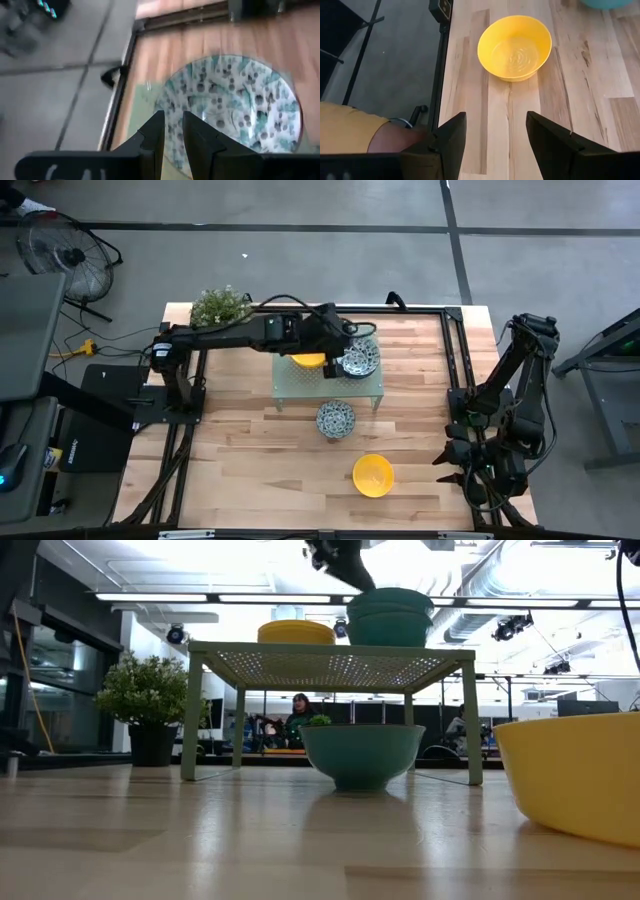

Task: Pick & Place Mini bowls
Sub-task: Adjust the green patterned bowl

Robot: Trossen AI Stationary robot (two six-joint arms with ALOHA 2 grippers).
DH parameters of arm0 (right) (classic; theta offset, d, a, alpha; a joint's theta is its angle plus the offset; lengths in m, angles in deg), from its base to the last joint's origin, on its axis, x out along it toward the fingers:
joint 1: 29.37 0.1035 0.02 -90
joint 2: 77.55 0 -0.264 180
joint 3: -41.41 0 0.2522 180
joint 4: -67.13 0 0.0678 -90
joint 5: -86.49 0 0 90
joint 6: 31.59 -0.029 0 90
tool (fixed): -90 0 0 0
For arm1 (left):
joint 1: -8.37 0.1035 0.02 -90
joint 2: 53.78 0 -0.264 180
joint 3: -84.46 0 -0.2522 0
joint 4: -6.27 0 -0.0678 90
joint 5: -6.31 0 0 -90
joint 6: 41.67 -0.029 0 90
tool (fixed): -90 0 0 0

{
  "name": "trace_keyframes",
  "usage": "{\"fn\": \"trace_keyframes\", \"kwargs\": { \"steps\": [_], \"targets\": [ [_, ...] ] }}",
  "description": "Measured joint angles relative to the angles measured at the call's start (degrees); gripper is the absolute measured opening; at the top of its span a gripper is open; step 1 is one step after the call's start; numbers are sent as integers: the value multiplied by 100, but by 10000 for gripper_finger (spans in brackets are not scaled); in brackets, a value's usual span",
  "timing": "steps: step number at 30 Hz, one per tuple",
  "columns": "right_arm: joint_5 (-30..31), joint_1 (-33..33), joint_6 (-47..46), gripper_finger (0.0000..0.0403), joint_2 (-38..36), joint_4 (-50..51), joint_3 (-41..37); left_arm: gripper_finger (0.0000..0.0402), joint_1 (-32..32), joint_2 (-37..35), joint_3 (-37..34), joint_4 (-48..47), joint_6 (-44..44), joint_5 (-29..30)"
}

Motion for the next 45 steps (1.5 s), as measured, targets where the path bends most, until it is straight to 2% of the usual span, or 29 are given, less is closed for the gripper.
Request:
{"fn": "trace_keyframes", "kwargs": {
  "steps": [3, 5, 8, 10, 14, 17, 24, 45],
  "targets": [
    [4, 0, -3, 195, 0, -2, 0, 65, 4, -376, -664, 315, -70, -284],
    [68, 0, -2, 195, 1, -6, 0, 65, 2, -452, -972, 1182, -52, -448],
    [129, -2, 9, 195, 7, -11, 0, 65, -2, -774, -1471, 1123, -48, -535],
    [129, -2, 9, 195, 8, -11, 0, 65, -2, -831, -1679, 1755, -3, -599],
    [129, -2, 9, 195, 9, -12, 0, 65, 1, -900, -2103, 1912, 75, -717],
    [127, -4, 11, 195, 9, -13, 0, 65, 0, -967, -2172, 2239, 72, -753],
    [119, -4, 11, 195, 9, -12, 0, 65, 0, -949, -2206, 2313, 101, -809],
    [98, -4, -14, 195, 9, -18, 0, 65, 0, -817, -2206, 1901, 355, -734]
  ]
}}
